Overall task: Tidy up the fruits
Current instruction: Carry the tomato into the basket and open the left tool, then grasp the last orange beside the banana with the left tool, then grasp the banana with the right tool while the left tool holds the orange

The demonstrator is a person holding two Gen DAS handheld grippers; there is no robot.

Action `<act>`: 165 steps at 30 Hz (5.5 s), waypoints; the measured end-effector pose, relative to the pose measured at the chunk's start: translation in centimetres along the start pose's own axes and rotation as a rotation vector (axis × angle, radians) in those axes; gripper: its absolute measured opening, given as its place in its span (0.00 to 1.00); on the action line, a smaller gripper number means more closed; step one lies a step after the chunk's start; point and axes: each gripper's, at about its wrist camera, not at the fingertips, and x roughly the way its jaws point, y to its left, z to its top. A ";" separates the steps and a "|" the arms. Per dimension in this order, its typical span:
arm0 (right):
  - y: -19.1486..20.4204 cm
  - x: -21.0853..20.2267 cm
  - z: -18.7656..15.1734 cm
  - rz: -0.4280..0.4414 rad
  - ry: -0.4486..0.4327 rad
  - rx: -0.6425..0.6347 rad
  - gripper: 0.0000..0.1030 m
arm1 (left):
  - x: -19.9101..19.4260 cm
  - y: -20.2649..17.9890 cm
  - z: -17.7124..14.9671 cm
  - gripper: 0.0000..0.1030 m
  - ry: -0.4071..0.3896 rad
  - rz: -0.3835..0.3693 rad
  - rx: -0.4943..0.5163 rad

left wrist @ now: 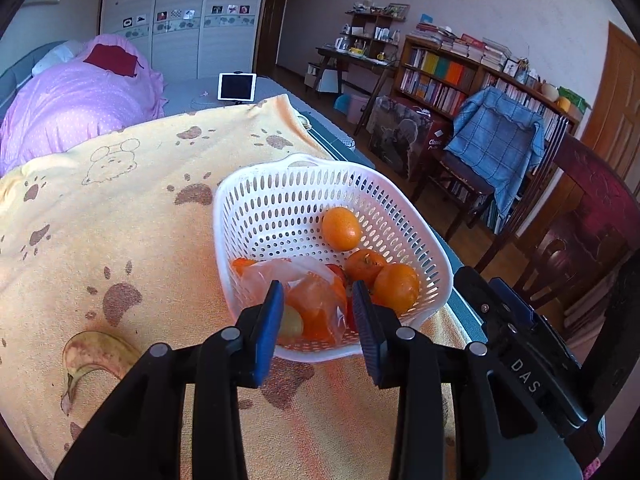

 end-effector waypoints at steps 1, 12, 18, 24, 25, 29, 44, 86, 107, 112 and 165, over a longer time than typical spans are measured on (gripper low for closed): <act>0.0 0.0 0.0 0.000 0.000 -0.001 0.62 | -0.2 0.1 -0.1 0.36 -0.003 0.006 -0.004; 0.0 -0.1 -0.2 0.006 0.001 -0.006 0.62 | -3.3 2.5 -0.5 0.48 -0.037 0.057 -0.062; 0.3 0.0 -0.1 0.009 0.003 -0.010 0.62 | -6.0 4.7 -0.7 0.56 -0.086 0.105 -0.103; 0.6 -0.1 -0.2 0.017 0.004 -0.022 0.63 | -7.9 6.3 -1.4 0.57 -0.107 0.146 -0.145; 0.6 -0.1 -0.2 0.017 0.004 -0.023 0.63 | -8.1 6.5 -1.6 0.57 -0.108 0.154 -0.150; 0.8 -0.2 -0.2 0.022 0.003 -0.025 0.63 | -8.8 6.5 -2.3 0.58 -0.114 0.218 -0.139; 2.1 -2.0 -0.1 0.095 0.021 -0.067 0.70 | -8.9 5.0 -4.7 0.65 -0.119 0.351 -0.017; 5.6 -2.8 -3.6 0.199 0.127 -0.180 0.70 | -4.3 8.9 -10.3 0.58 0.084 0.244 -0.128; 6.7 -1.9 -4.4 0.257 0.190 -0.238 0.70 | -7.6 10.9 -11.4 0.40 0.021 0.234 -0.196; 9.1 -1.8 -5.1 0.363 0.293 -0.327 0.70 | -9.7 12.6 -11.8 0.40 -0.024 0.299 -0.211; 25.4 7.6 -10.7 0.330 0.468 -0.722 0.35 | -10.9 19.3 -14.6 0.40 -0.038 0.277 -0.410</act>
